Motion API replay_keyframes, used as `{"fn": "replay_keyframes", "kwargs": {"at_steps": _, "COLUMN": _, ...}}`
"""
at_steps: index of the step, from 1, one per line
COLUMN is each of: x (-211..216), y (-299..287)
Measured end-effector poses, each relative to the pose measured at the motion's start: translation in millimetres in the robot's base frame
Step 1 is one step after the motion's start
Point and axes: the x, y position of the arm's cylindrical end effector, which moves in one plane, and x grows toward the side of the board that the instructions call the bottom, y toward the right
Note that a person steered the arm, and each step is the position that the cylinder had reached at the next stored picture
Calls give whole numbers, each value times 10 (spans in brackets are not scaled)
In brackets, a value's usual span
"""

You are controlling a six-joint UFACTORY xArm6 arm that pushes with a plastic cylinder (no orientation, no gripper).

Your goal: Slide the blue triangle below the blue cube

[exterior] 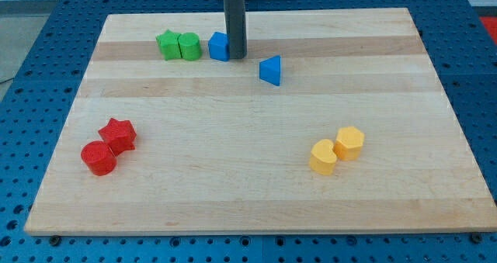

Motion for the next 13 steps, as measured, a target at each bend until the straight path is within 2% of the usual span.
{"fn": "replay_keyframes", "kwargs": {"at_steps": 1, "x": -77, "y": 390}}
{"fn": "replay_keyframes", "kwargs": {"at_steps": 2, "x": -208, "y": 1236}}
{"fn": "replay_keyframes", "kwargs": {"at_steps": 3, "x": 9, "y": 1709}}
{"fn": "replay_keyframes", "kwargs": {"at_steps": 4, "x": 344, "y": 1652}}
{"fn": "replay_keyframes", "kwargs": {"at_steps": 5, "x": 620, "y": 1144}}
{"fn": "replay_keyframes", "kwargs": {"at_steps": 6, "x": 698, "y": 404}}
{"fn": "replay_keyframes", "kwargs": {"at_steps": 7, "x": 698, "y": -94}}
{"fn": "replay_keyframes", "kwargs": {"at_steps": 8, "x": 762, "y": 170}}
{"fn": "replay_keyframes", "kwargs": {"at_steps": 9, "x": 782, "y": 834}}
{"fn": "replay_keyframes", "kwargs": {"at_steps": 10, "x": 514, "y": 1170}}
{"fn": "replay_keyframes", "kwargs": {"at_steps": 11, "x": 393, "y": 920}}
{"fn": "replay_keyframes", "kwargs": {"at_steps": 13, "x": 394, "y": -123}}
